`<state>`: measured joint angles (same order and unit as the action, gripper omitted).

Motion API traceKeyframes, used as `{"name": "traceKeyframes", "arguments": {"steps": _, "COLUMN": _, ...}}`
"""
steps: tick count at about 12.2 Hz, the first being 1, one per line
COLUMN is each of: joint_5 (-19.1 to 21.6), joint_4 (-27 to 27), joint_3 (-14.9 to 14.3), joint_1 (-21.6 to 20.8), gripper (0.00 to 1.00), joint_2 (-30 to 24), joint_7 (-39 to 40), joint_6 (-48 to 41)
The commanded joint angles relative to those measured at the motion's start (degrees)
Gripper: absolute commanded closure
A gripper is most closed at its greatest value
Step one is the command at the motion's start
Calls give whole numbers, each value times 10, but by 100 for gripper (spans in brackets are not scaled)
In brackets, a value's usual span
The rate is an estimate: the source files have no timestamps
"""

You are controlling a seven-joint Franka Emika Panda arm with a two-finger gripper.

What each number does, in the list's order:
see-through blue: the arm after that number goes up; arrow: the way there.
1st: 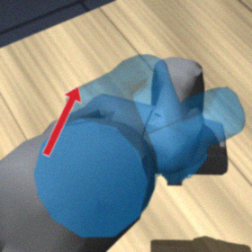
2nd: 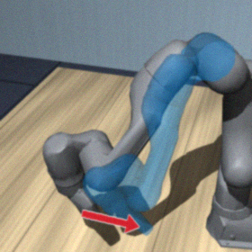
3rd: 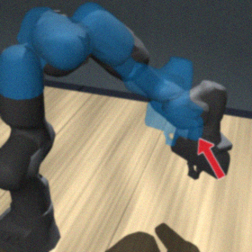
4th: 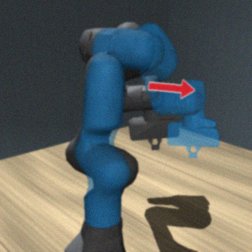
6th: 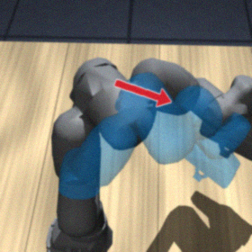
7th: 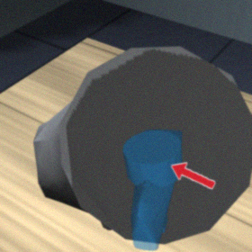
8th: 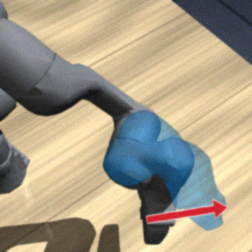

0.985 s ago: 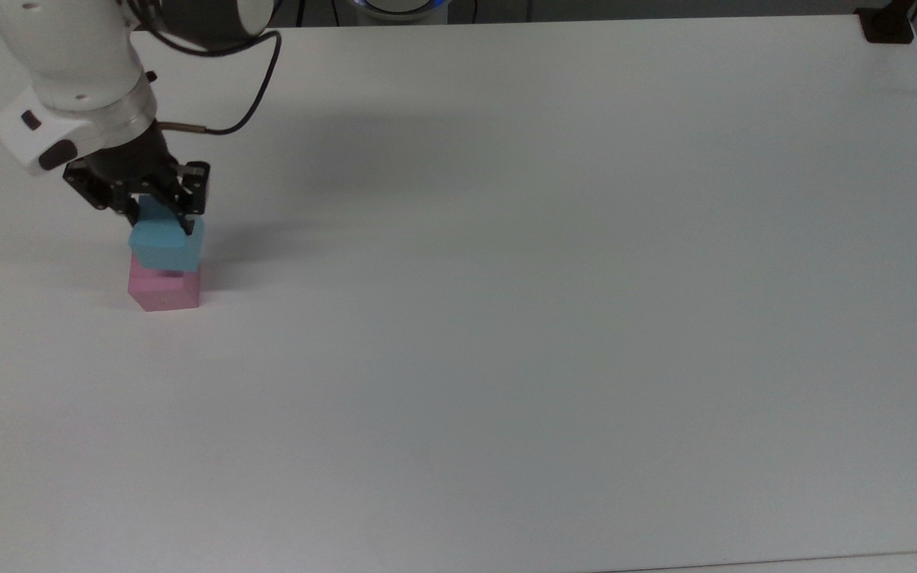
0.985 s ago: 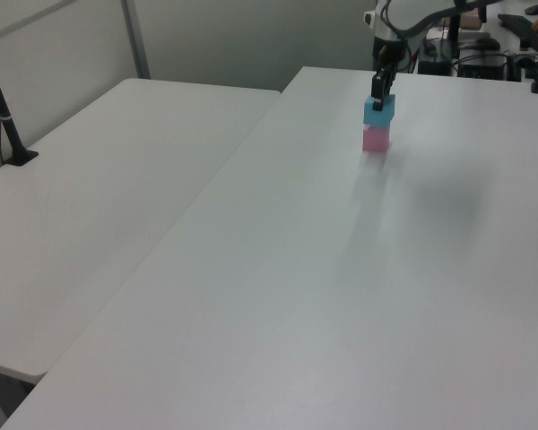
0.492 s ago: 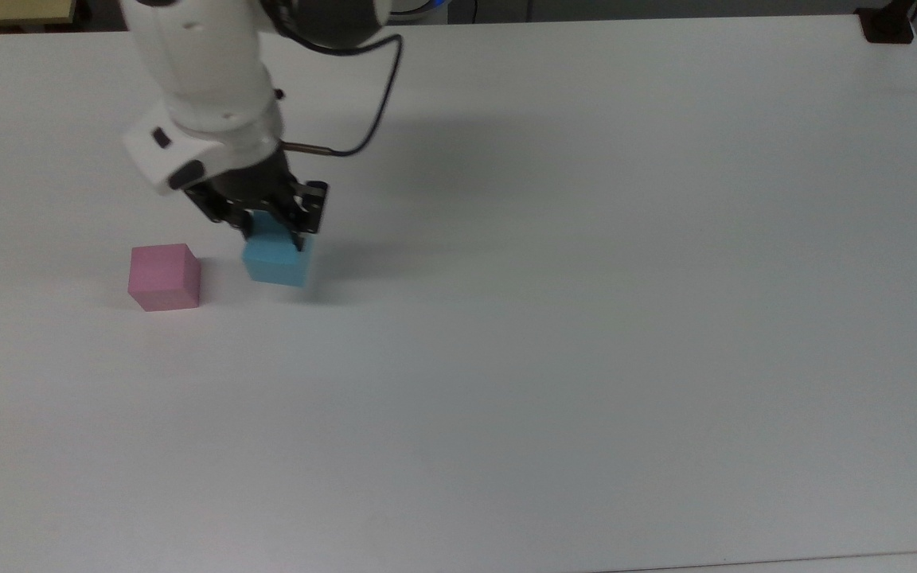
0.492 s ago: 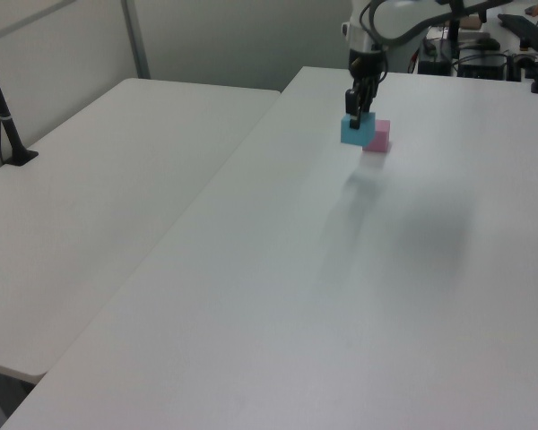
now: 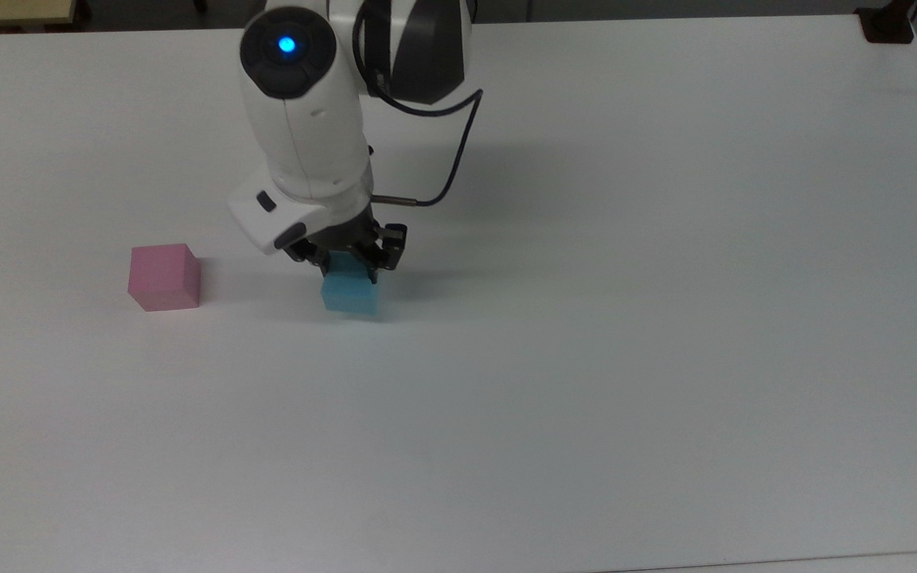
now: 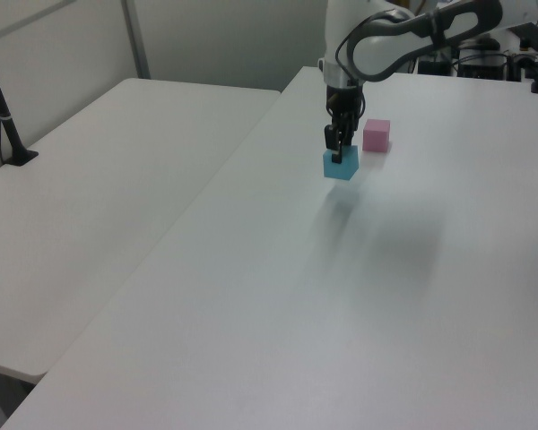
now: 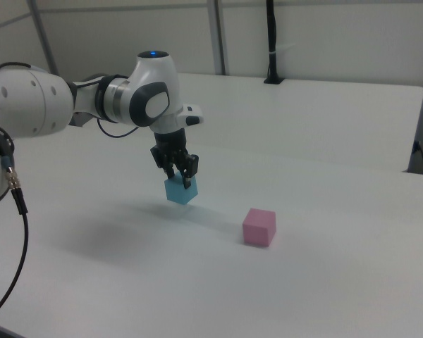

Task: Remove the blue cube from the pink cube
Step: 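Lift the light blue cube off the pink cube and carry it aside, then lower the light blue cube onto the table and open the gripper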

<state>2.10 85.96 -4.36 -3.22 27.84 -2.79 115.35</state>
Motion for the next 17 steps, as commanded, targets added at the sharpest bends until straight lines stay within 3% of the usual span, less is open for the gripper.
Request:
{"name": "traceKeyframes", "arguments": {"steps": 1, "joint_5": -9, "joint_4": -26, "joint_3": 8, "joint_1": -12, "gripper": 59, "joint_2": 34, "joint_7": -25, "joint_6": 14}}
{"name": "traceKeyframes", "arguments": {"steps": 8, "joint_5": -35, "joint_4": -42, "joint_3": 8, "joint_1": -16, "gripper": 58, "joint_2": 80, "joint_7": -49, "joint_6": 95}}
{"name": "traceKeyframes", "arguments": {"steps": 9, "joint_5": -39, "joint_4": -41, "joint_3": 8, "joint_1": -17, "gripper": 51, "joint_2": 82, "joint_7": -49, "joint_6": 95}}
{"name": "traceKeyframes", "arguments": {"steps": 10, "joint_5": -39, "joint_4": -41, "joint_3": 8, "joint_1": -17, "gripper": 16, "joint_2": 82, "joint_7": -49, "joint_6": 95}}
{"name": "traceKeyframes", "arguments": {"steps": 11, "joint_5": -41, "joint_4": -40, "joint_3": 8, "joint_1": -17, "gripper": 0, "joint_2": 81, "joint_7": -49, "joint_6": 95}}
{"name": "traceKeyframes", "arguments": {"steps": 15, "joint_5": -45, "joint_4": -40, "joint_3": 8, "joint_1": -14, "gripper": 0, "joint_2": 71, "joint_7": -49, "joint_6": 90}}
{"name": "traceKeyframes", "arguments": {"steps": 17, "joint_5": -38, "joint_4": -40, "joint_3": 8, "joint_1": -11, "gripper": 0, "joint_2": 41, "joint_7": -49, "joint_6": 88}}
